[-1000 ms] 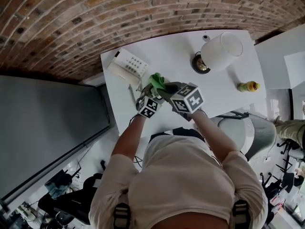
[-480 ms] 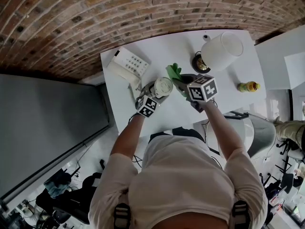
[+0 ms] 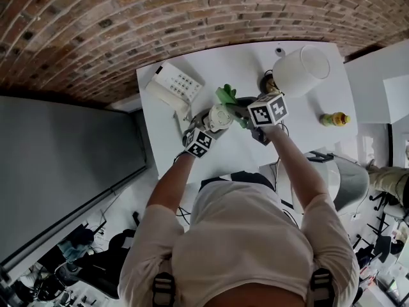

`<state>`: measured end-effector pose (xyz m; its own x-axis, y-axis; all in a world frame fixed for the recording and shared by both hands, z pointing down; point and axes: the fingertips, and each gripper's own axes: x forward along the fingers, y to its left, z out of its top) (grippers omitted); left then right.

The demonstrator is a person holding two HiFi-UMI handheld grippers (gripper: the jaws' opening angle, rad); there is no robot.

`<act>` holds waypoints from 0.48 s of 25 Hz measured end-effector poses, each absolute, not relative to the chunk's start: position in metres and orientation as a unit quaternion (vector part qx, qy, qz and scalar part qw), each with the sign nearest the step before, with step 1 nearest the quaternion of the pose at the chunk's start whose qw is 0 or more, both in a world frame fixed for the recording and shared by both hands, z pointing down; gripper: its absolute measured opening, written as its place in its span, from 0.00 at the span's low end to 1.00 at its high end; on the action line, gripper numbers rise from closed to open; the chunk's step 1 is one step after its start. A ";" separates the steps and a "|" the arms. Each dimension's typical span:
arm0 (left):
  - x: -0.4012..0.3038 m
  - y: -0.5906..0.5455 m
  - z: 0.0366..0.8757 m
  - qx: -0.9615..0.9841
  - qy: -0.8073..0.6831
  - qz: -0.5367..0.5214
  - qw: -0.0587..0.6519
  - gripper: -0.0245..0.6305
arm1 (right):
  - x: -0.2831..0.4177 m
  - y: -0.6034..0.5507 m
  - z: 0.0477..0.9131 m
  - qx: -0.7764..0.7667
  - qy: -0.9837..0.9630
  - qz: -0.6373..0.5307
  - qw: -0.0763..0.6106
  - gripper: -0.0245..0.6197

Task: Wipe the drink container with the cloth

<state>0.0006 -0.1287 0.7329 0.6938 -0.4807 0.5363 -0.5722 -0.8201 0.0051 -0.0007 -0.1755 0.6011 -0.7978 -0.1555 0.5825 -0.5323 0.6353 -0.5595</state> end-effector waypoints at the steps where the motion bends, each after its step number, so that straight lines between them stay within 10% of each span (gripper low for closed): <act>1: 0.001 -0.129 0.733 0.916 -0.287 0.266 0.086 0.60 | -0.001 -0.177 0.603 0.192 -0.868 0.383 0.250 0.10; 12: 0.002 -0.122 0.732 0.930 -0.219 0.287 0.073 0.60 | -0.016 -0.181 0.605 0.114 -0.871 0.401 0.258 0.10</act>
<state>0.0020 -0.1223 0.7317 0.7396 -0.3655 0.5651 -0.4497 -0.8931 0.0110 -0.0160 -0.1813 0.6052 -0.8407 0.0082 0.5414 -0.4060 0.6520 -0.6403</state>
